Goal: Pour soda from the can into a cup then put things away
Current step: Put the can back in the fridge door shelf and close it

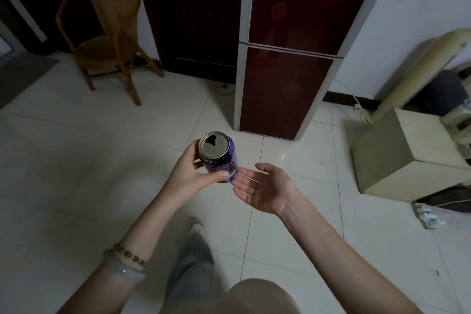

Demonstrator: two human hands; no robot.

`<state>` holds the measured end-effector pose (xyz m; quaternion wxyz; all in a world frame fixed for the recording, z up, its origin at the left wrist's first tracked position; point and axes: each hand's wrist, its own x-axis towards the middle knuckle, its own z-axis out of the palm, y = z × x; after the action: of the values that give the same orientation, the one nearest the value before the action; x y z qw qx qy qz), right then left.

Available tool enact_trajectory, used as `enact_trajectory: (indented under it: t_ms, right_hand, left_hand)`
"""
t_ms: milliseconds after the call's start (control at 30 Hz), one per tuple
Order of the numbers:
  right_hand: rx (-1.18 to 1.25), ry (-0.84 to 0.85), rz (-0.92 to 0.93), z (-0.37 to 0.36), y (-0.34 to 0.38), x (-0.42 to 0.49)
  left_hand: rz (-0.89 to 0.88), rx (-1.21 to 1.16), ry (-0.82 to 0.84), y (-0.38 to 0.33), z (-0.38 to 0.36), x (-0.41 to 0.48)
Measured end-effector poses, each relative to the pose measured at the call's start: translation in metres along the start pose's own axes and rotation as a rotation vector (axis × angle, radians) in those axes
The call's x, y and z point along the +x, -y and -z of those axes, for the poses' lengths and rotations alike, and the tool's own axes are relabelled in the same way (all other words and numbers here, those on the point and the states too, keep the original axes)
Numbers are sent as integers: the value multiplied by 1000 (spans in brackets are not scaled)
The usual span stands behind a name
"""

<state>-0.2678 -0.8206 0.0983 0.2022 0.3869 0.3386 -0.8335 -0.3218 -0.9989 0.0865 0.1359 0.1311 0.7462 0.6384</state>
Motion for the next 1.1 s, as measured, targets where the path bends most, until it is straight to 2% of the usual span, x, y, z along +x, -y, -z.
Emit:
enact_trajectory:
  t_ms: [500,800,1100]
  right_hand:
    - [169,-30,98,-135,139,143]
    - [174,-62,96,-159,223,217]
    - [98,-43,104,-179,360,292]
  left_hand:
    - [-64,82,216,-21,103,250]
    - [-57,109,284,-12,111,372]
    - [-52,82,232,-25,96,521]
